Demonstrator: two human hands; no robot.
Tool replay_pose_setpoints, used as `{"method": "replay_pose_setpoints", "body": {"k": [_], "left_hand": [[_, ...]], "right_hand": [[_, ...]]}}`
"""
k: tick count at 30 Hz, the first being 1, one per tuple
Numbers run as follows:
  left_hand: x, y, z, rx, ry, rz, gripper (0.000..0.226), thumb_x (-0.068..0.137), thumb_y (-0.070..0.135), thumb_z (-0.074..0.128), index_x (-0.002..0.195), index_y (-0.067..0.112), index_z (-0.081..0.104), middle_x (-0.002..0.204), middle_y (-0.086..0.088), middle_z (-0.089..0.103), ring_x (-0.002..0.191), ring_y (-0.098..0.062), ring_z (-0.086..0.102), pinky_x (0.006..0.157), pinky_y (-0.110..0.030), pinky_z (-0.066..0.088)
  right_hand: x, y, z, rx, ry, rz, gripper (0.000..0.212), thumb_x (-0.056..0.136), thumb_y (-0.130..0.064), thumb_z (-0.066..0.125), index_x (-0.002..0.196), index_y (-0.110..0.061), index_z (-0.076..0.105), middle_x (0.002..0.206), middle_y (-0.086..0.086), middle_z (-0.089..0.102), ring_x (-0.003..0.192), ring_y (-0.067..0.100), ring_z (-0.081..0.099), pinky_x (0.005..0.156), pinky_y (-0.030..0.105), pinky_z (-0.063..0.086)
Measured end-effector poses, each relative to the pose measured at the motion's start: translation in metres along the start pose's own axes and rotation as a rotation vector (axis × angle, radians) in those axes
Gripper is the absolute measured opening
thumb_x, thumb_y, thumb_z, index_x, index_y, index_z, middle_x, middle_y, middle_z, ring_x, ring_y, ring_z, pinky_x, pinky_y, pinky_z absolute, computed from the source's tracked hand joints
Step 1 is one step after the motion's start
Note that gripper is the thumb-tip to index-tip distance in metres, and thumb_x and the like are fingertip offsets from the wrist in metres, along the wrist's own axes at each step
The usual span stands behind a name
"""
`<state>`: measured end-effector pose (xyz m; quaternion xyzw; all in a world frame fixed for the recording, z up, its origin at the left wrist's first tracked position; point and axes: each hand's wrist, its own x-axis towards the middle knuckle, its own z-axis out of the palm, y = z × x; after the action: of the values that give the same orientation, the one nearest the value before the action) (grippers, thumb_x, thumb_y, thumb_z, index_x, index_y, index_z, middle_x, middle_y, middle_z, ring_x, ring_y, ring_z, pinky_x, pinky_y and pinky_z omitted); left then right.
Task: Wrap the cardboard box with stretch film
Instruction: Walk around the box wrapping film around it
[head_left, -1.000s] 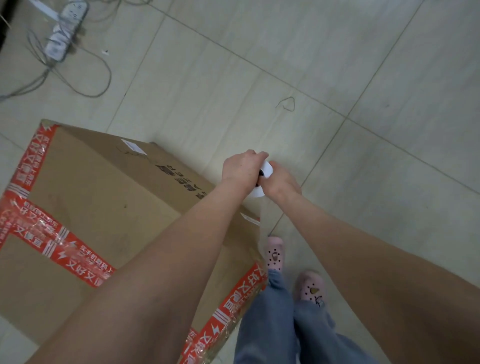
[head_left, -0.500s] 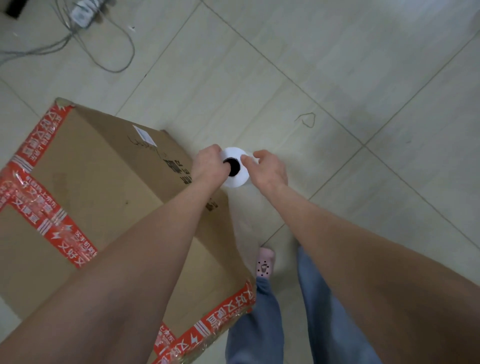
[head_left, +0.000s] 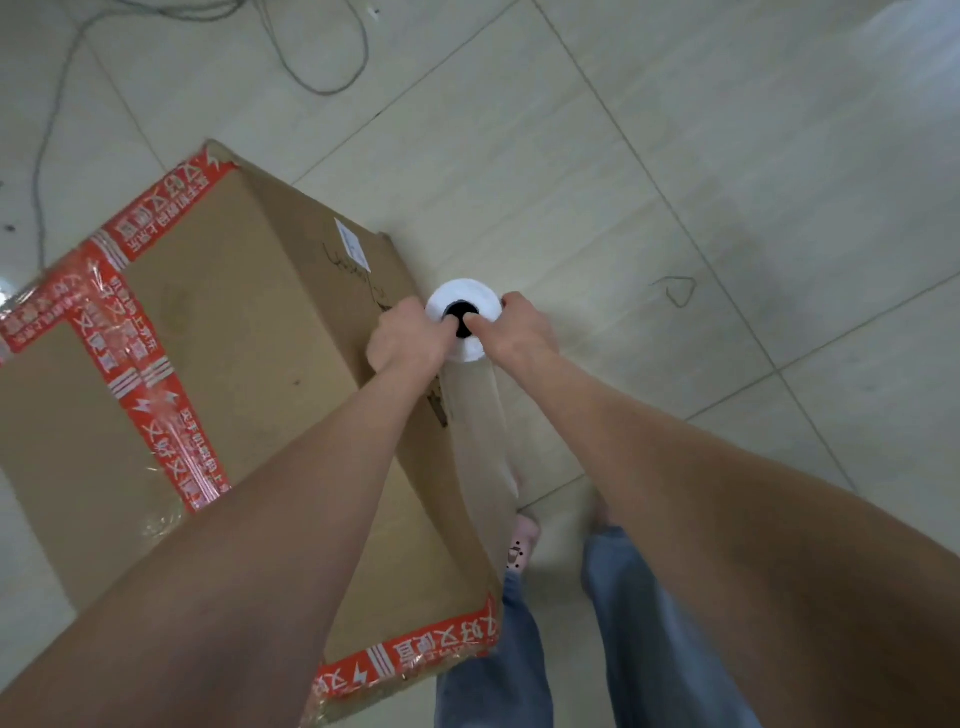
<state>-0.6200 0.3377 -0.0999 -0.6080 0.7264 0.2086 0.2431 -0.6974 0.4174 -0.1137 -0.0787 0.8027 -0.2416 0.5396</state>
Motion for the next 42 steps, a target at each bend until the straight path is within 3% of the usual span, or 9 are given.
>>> {"method": "replay_pose_setpoints", "body": {"k": [4, 9, 17, 22, 26, 31, 35, 39, 42], "left_hand": [[-0.002, 0.007, -0.006, 0.196, 0.007, 0.125, 0.031, 0.090, 0.030, 0.055, 0.115, 0.011, 0.053, 0.108, -0.013, 0.062, 0.097, -0.031, 0.060, 0.064, -0.032, 0.039], [0.001, 0.020, -0.006, 0.312, 0.036, 0.430, 0.037, 0.088, 0.008, 0.049, 0.125, 0.015, 0.048, 0.111, -0.010, 0.057, 0.096, -0.034, 0.060, 0.063, -0.035, 0.040], [0.011, 0.026, -0.002, 0.107, 0.059, 0.306, 0.030, 0.091, 0.013, 0.046, 0.120, 0.014, 0.055, 0.104, -0.012, 0.062, 0.094, -0.033, 0.060, 0.064, -0.032, 0.041], [0.016, 0.039, -0.009, 0.216, 0.083, 0.418, 0.031, 0.092, 0.011, 0.049, 0.122, 0.016, 0.054, 0.113, -0.007, 0.056, 0.104, -0.026, 0.055, 0.068, -0.034, 0.043], [0.029, 0.051, -0.019, 0.318, 0.076, 0.478, 0.024, 0.090, 0.010, 0.049, 0.114, 0.013, 0.054, 0.108, -0.007, 0.055, 0.096, -0.027, 0.056, 0.062, -0.034, 0.038], [0.044, 0.051, -0.031, 0.125, 0.043, 0.340, 0.023, 0.087, 0.011, 0.051, 0.109, 0.009, 0.054, 0.104, -0.011, 0.058, 0.091, -0.030, 0.059, 0.063, -0.033, 0.043], [0.058, 0.038, -0.038, -0.071, 0.011, 0.100, 0.023, 0.084, 0.020, 0.055, 0.106, 0.011, 0.056, 0.103, -0.011, 0.062, 0.093, -0.030, 0.060, 0.065, -0.032, 0.046], [0.069, 0.031, -0.048, -0.257, -0.013, -0.055, 0.022, 0.082, 0.025, 0.058, 0.099, 0.011, 0.057, 0.100, -0.008, 0.063, 0.092, -0.026, 0.060, 0.062, -0.028, 0.040], [0.074, 0.027, -0.055, -0.337, -0.011, -0.089, 0.021, 0.083, 0.031, 0.060, 0.088, 0.011, 0.054, 0.087, -0.005, 0.059, 0.088, -0.026, 0.061, 0.054, -0.026, 0.035]], "right_hand": [[0.002, -0.006, 0.002, -0.129, 0.021, -0.026, 0.028, 0.091, -0.026, 0.050, 0.117, -0.013, 0.051, 0.115, 0.009, 0.059, 0.103, 0.029, 0.054, 0.072, 0.031, 0.037], [0.005, -0.013, -0.003, -0.187, 0.032, -0.062, 0.031, 0.089, -0.025, 0.052, 0.116, -0.011, 0.048, 0.113, 0.013, 0.059, 0.111, 0.033, 0.053, 0.086, 0.039, 0.047], [0.020, -0.028, -0.028, -0.348, 0.080, -0.148, 0.021, 0.086, -0.020, 0.055, 0.106, -0.014, 0.055, 0.103, 0.008, 0.062, 0.092, 0.028, 0.058, 0.069, 0.031, 0.041], [0.024, -0.036, -0.033, -0.437, 0.080, -0.208, 0.022, 0.086, -0.018, 0.053, 0.108, -0.017, 0.059, 0.100, 0.006, 0.063, 0.086, 0.026, 0.056, 0.067, 0.029, 0.040], [0.032, -0.041, -0.040, -0.470, 0.120, -0.260, 0.020, 0.088, -0.020, 0.051, 0.107, -0.018, 0.058, 0.097, 0.006, 0.065, 0.081, 0.026, 0.056, 0.063, 0.030, 0.038], [0.034, -0.049, -0.045, -0.242, 0.053, -0.137, 0.046, 0.084, -0.031, 0.062, 0.125, -0.014, 0.048, 0.102, 0.005, 0.059, 0.092, 0.025, 0.058, 0.075, 0.033, 0.047], [0.042, -0.063, -0.028, -0.008, -0.021, 0.056, 0.050, 0.076, -0.036, 0.067, 0.113, -0.008, 0.049, 0.101, 0.005, 0.060, 0.085, 0.028, 0.066, 0.076, 0.037, 0.056], [0.051, -0.088, -0.022, -0.143, 0.018, -0.067, 0.034, 0.081, -0.024, 0.059, 0.111, -0.009, 0.057, 0.102, 0.008, 0.065, 0.085, 0.026, 0.063, 0.064, 0.028, 0.044], [0.058, -0.104, -0.022, -0.227, 0.068, -0.150, 0.026, 0.084, -0.018, 0.057, 0.109, -0.010, 0.060, 0.100, 0.006, 0.062, 0.082, 0.024, 0.055, 0.065, 0.029, 0.040]]}}
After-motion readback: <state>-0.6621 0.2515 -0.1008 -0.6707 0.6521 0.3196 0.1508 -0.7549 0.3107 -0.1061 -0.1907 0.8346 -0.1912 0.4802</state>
